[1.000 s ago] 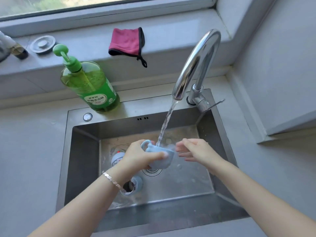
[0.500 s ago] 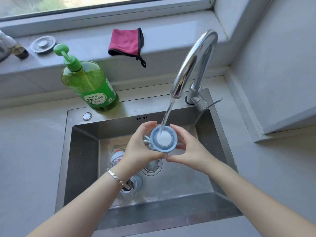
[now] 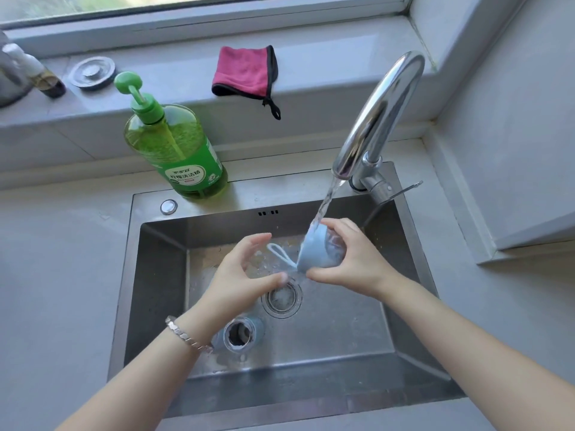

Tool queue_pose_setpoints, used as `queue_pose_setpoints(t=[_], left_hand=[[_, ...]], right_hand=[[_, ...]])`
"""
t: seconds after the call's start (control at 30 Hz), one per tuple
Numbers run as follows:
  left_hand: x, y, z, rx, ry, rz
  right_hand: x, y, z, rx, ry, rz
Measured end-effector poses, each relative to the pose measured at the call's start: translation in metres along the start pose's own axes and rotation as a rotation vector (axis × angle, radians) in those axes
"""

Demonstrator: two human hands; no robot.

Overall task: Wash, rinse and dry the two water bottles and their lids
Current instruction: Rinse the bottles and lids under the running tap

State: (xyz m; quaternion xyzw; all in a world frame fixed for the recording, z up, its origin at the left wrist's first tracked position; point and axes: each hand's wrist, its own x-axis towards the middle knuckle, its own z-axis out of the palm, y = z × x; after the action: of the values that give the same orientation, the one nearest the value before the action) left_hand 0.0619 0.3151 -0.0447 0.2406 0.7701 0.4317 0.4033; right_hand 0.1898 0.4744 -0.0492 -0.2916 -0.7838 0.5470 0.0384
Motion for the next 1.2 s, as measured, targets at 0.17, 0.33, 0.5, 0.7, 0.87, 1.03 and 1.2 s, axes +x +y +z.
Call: queue_pose_setpoints(t=[0.17,0.33,0.5,0.7,0.87,1.03,1.2], left_hand=[[0.001,0.011,0.010,-0.111,-0.129,0.005],[0.011,0.028,0.034,-0.343,-0.185,-0.119],[0.014,0.029,0.033,-0.535,-0.091,-0.260],[0.015,0.025,0.026,-0.561,-0.047,-0.223],[0.022,0.034,0.035,-0.487,-0.064,-0.209],[0.022,0.039,0.045,-0.335,-0.062,-0.182],[0.006,0.020,0.024,-0.167,0.008,-0.193]], right_hand=[[0.004,-0.014,-0.013,-0.169,-0.088,-0.037],[0.005,-0.021,-0.014,-0.150,-0.052,-0.057],[0.003,-0.014,0.002,-0.147,-0.004,-0.006],[0.006,-0.013,0.014,-0.079,-0.032,-0.075],[-0.004,0.001,0.004,0.003,0.013,-0.056],[-0.008,0.007,0.001,-0.046,0.121,-0.023],[0.009,-0.004,0.006,-0.181,0.099,-0.046]])
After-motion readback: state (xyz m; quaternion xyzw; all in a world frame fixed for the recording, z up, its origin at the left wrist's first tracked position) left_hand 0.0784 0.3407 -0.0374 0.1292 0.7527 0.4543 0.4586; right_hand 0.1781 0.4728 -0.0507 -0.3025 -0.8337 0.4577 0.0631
